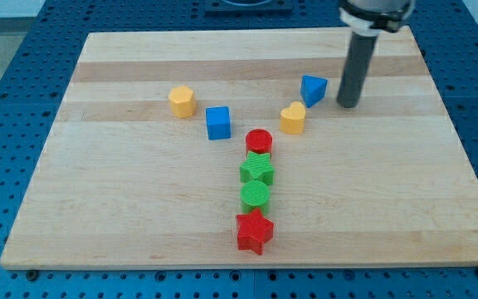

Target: Place the blue triangle to the top right of the yellow heart

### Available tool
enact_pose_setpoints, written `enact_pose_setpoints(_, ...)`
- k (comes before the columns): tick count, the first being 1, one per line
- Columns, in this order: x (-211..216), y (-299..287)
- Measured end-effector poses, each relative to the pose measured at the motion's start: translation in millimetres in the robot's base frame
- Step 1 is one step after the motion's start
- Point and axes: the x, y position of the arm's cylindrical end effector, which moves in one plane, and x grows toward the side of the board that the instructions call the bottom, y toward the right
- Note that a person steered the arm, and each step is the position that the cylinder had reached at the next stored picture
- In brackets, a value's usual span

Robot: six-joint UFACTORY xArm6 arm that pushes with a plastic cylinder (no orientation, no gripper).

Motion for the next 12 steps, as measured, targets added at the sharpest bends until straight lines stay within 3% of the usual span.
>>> enact_pose_setpoints(2,43,53)
enact_pose_setpoints(3,68,48)
enact_pose_setpoints(4,130,17)
enact_pose_setpoints(5,95,-9)
enact_pose_setpoints(8,-92,-120)
enact_pose_setpoints(10,-97,-117)
enact_pose_setpoints(12,-155,-110)
